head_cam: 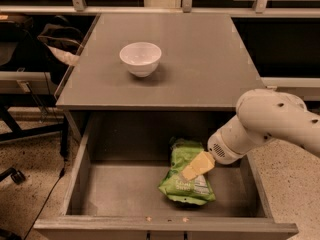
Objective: Pick green rice chip bag from top drawer and place on counter
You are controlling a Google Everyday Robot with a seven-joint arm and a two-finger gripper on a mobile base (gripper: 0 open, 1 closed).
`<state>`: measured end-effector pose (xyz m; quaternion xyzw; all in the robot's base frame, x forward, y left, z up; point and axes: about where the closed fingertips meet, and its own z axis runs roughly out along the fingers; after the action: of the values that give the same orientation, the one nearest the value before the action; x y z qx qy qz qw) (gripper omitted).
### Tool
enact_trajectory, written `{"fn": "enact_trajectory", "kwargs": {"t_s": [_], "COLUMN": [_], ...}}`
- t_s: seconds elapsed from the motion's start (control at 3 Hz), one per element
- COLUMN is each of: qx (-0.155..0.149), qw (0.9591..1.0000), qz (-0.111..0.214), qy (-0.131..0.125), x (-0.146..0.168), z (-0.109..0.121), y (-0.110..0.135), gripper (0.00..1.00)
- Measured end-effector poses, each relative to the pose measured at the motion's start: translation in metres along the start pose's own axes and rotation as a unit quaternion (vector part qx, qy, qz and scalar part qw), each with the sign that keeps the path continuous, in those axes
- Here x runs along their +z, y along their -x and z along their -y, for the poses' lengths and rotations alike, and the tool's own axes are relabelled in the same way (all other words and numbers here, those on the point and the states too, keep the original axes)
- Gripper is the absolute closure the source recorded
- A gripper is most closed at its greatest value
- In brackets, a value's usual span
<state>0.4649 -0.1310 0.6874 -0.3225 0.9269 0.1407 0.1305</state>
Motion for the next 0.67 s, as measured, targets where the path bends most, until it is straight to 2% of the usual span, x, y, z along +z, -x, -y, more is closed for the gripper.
{"fn": "enact_trajectory", "kwargs": {"t_s": [0.33,0.67], "qx": [0.012,0.051], "qw": [0.9997,0.9981], "qz": [0.019,0.033], "qy": [-0.012,-0.008], "x": [0.0,0.023], "z": [0.0,0.004], "y": [-0.004,-0.014], "gripper": [0.0,0.0]}}
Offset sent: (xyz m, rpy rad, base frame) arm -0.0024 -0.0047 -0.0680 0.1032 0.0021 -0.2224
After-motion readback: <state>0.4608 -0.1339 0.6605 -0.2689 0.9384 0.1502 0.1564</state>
